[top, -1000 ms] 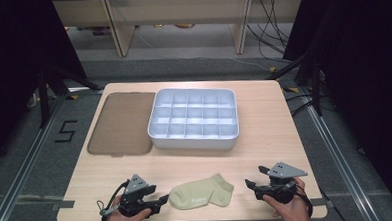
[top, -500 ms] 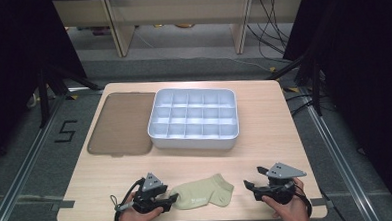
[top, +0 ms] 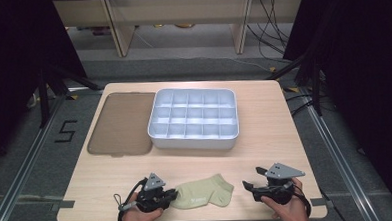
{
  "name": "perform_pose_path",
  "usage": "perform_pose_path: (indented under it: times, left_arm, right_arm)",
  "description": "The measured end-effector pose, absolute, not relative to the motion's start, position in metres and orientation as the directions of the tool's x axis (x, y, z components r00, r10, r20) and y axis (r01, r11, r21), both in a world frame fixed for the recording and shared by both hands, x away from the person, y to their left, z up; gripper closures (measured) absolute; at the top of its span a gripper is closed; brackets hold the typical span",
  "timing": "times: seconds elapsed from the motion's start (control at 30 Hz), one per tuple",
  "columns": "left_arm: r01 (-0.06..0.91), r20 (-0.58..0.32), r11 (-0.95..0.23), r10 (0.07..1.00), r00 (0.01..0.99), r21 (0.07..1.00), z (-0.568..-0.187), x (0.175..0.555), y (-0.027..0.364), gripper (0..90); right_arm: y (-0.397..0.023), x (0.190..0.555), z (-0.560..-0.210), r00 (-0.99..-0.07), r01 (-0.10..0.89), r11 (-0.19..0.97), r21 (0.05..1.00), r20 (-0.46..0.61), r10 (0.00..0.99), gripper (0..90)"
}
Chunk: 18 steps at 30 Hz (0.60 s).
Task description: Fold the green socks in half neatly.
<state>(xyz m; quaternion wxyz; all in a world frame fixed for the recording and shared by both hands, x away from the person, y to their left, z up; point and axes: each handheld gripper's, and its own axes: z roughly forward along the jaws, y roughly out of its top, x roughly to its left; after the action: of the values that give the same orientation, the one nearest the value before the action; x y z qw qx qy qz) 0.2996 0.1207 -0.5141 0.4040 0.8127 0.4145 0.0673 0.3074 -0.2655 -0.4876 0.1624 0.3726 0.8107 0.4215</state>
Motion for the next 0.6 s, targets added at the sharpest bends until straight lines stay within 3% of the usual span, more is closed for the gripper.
perform_pose_path:
  times: [0.17, 0.3, 0.37, 0.47, 0.5, 0.6]
  left_arm:
    - [0.609, -0.209, -0.339, 0.729, 0.652, 0.717, -0.507, 0.301, 0.124, 83.8]
    - [0.605, -0.209, -0.337, 0.727, 0.654, 0.722, -0.503, 0.301, 0.122, 84.0]
    - [0.592, -0.197, -0.355, 0.716, 0.670, 0.723, -0.502, 0.301, 0.123, 84.0]
    - [0.594, -0.204, -0.354, 0.712, 0.672, 0.722, -0.498, 0.301, 0.123, 84.0]
    - [0.591, -0.205, -0.356, 0.707, 0.677, 0.724, -0.497, 0.301, 0.123, 84.0]
    - [0.588, -0.204, -0.350, 0.709, 0.675, 0.729, -0.495, 0.301, 0.122, 84.0]
  right_arm:
    - [-0.264, 0.306, -0.487, -0.669, 0.460, 0.354, 0.814, 0.056, 0.742, 33.5]
    - [-0.258, 0.304, -0.487, -0.673, 0.496, 0.312, 0.810, 0.133, 0.728, 39.7]
    - [-0.255, 0.307, -0.487, -0.722, 0.458, 0.314, 0.832, 0.143, 0.677, 47.0]
    - [-0.248, 0.305, -0.485, -0.720, 0.475, 0.303, 0.826, 0.168, 0.673, 53.6]
    - [-0.240, 0.307, -0.484, -0.755, 0.436, 0.334, 0.836, 0.137, 0.641, 65.7]
    - [-0.228, 0.308, -0.482, -0.784, 0.387, 0.364, 0.847, 0.094, 0.614, 75.7]
